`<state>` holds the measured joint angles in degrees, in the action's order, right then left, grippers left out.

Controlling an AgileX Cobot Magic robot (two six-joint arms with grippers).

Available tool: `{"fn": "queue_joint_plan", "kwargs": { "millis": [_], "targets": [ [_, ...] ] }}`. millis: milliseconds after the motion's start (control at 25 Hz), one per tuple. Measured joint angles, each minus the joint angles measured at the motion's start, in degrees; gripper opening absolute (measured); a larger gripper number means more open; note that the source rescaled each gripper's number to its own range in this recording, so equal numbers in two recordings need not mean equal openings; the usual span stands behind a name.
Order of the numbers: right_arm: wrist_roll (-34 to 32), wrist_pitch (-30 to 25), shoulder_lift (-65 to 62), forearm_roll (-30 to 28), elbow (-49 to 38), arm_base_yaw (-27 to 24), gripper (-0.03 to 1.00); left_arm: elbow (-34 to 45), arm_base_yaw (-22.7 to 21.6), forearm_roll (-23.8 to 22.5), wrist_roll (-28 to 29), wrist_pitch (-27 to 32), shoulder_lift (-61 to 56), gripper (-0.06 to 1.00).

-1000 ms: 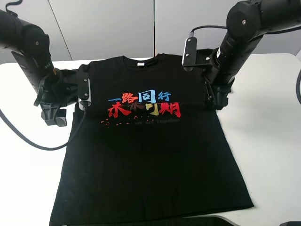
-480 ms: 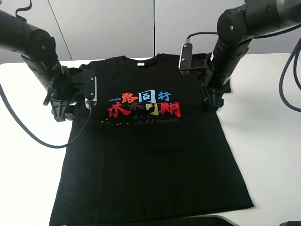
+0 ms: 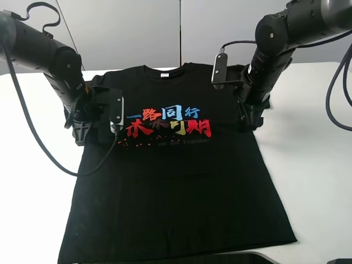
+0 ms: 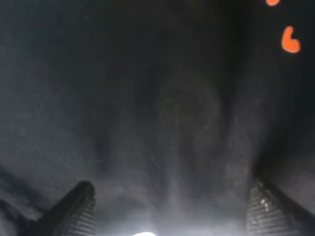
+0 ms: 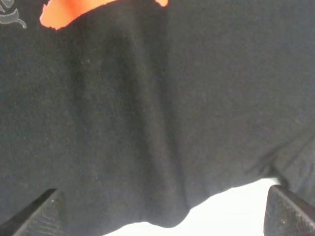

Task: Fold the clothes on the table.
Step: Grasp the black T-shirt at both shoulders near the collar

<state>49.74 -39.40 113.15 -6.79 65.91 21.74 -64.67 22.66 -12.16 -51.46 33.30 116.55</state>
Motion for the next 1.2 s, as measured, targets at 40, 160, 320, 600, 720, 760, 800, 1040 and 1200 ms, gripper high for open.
{"fn": "queue_joint_plan", "kwargs": {
  "millis": [40, 160, 320, 600, 720, 760, 800, 1040, 1200],
  "targets": [
    [0.0, 0.17, 0.56, 0.0, 0.0, 0.0, 0.86, -0.09, 0.0, -0.1, 0.04, 0.0, 0.36, 1.0],
    [0.0, 0.29, 1.75, 0.0, 0.0, 0.0, 0.86, -0.26, 0.0, -0.1, 0.14, 0.11, 0.86, 1.0],
    [0.0, 0.77, 2.47, 0.0, 0.0, 0.0, 0.85, -0.62, 0.0, 0.12, 0.14, 0.64, 1.33, 1.0],
    [0.0, 2.18, 3.58, 0.11, 0.1, 0.0, 0.82, -1.2, 0.0, 0.35, 0.14, 1.85, 1.93, 0.97],
    [0.0, 2.55, 5.07, 0.23, 0.1, 0.0, 0.82, -1.2, 0.0, 0.47, 0.14, 2.04, 1.95, 0.96],
    [0.0, 2.55, 5.19, 0.23, 0.12, 0.0, 0.82, -1.2, 0.0, 0.74, 0.14, 2.14, 1.95, 0.96],
    [0.14, 2.55, 5.28, 0.23, 0.22, 0.0, 0.82, -1.2, 0.0, 1.05, 0.14, 2.14, 2.05, 0.96],
    [0.14, 2.12, 5.56, 0.23, 0.34, 0.0, 0.78, -1.29, 0.0, 1.52, 0.14, 2.43, 2.05, 0.96],
    [0.14, 1.99, 5.69, 0.12, 0.34, 0.0, 0.75, -1.29, 0.0, 2.05, -0.09, 2.56, 2.05, 0.96]
  ]
}}
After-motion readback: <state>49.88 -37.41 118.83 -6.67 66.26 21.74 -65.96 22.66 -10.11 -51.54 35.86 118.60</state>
